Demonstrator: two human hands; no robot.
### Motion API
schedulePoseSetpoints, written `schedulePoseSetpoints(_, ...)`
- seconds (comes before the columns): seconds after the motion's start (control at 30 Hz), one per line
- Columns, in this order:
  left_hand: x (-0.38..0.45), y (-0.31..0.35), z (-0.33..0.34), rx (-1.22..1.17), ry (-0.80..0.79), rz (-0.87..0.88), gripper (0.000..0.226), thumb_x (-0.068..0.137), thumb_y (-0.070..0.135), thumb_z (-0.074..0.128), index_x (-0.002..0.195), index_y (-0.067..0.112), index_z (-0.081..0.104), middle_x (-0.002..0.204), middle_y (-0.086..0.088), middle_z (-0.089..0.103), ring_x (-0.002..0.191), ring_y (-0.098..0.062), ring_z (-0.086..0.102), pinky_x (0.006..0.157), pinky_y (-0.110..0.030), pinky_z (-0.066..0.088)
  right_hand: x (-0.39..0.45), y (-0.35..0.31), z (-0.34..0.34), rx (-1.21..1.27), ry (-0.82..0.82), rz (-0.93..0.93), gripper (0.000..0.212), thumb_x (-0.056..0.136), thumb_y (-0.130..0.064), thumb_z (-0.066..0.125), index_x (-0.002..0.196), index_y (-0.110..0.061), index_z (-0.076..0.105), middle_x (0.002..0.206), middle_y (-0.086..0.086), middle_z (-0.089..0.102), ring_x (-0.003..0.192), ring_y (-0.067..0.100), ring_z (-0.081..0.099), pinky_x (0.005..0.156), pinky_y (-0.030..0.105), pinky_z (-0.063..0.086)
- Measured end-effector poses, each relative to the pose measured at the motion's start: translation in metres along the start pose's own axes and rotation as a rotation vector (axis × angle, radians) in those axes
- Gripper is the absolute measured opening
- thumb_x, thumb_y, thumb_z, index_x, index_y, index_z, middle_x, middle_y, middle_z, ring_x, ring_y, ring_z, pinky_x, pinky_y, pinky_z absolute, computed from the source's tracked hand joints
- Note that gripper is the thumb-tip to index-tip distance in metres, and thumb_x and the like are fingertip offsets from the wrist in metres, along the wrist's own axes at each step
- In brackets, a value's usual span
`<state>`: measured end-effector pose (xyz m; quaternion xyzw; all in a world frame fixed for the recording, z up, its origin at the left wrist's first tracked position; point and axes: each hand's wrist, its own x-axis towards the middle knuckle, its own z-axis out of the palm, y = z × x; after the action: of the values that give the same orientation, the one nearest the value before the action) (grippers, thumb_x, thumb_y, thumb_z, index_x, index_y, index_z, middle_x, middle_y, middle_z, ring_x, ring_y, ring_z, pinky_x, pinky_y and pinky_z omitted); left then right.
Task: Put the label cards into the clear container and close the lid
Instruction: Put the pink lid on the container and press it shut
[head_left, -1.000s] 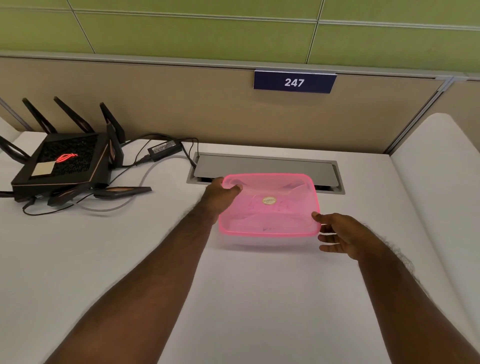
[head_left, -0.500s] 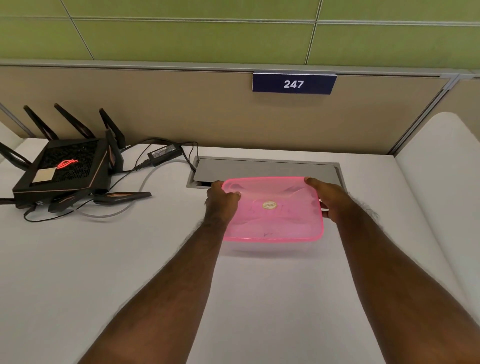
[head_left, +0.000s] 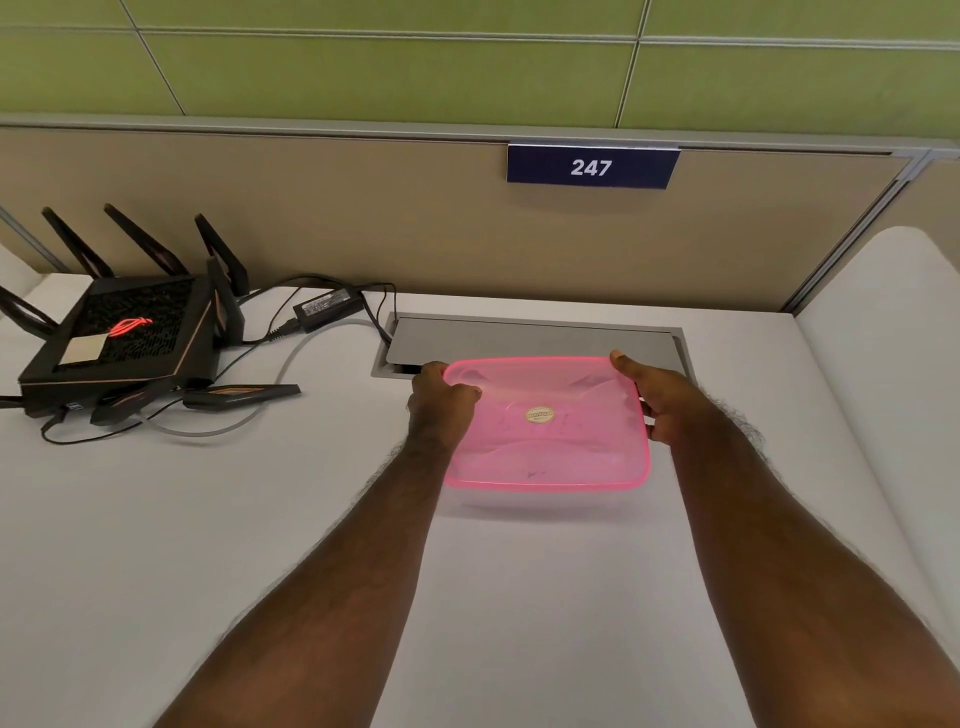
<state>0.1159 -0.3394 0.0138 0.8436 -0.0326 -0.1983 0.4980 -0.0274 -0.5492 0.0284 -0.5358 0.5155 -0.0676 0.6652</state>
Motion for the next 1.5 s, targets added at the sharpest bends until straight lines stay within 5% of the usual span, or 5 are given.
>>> schedulePoseSetpoints(0.3,0.025,0.012,-0.004,0.085,-0.076,-0.025,0.040,0.088,0.046,0.059,0.078,0.008,0.062,0.093,-0.023,0.066,0.089,-0.037,0.062,0.080,-0.038,0.049,0.005,0.003,-0.005,-0.017,-0.032,0.011,0.048,0.077,-0.050,0.074,0.106,-0.013,0.063,0.098,0.005,0.067,0.086,0.020,0.060,0.064,0.035,0.048)
schedulePoseSetpoints(0.47,0.033,0.018,-0.002,-0.041,-0.123,-0.157,0.026,0.088,0.029,0.065,0.099,0.005,0.062,0.096,-0.010,0.057,0.085,-0.028,0.054,0.078,-0.033,0.042,0.010,-0.003,-0.007,-0.031,-0.045,0.017,0.050,0.078,-0.043,0.075,0.112,-0.008,0.062,0.106,0.010,0.067,0.093,0.026,0.061,0.079,0.043,0.050)
schedulePoseSetpoints(0.9,0.036,0.011,0.005,0.026,-0.130,-0.121,0.033,0.088,0.032,0.061,0.100,0.001,0.064,0.097,-0.014,0.060,0.086,-0.031,0.055,0.075,-0.033,0.040,0.016,-0.012,-0.003,-0.026,-0.052,0.063,0.035,0.087,-0.030,0.070,0.112,-0.007,0.063,0.094,0.009,0.067,0.083,0.024,0.061,0.064,0.037,0.050)
schedulePoseSetpoints(1.2,0.014,0.060,0.039,0.832,-0.221,0.174,0.049,0.079,0.034,0.038,0.118,0.014,0.061,0.128,-0.010,0.058,0.120,-0.033,0.046,0.095,-0.049,0.029,0.009,-0.006,0.000,-0.015,-0.050,0.011,0.036,0.084,-0.036,0.071,0.107,-0.009,0.065,0.095,0.008,0.068,0.083,0.023,0.061,0.068,0.037,0.049)
schedulePoseSetpoints(1.5,0.000,0.099,0.090,0.834,-0.568,0.321,0.054,0.094,0.054,0.044,0.122,0.013,0.065,0.132,-0.010,0.060,0.119,-0.031,0.054,0.102,-0.039,0.040,0.005,0.002,-0.011,-0.070,-0.089,-0.029,0.047,0.082,-0.046,0.070,0.104,-0.006,0.066,0.101,0.011,0.070,0.091,0.026,0.064,0.077,0.039,0.053)
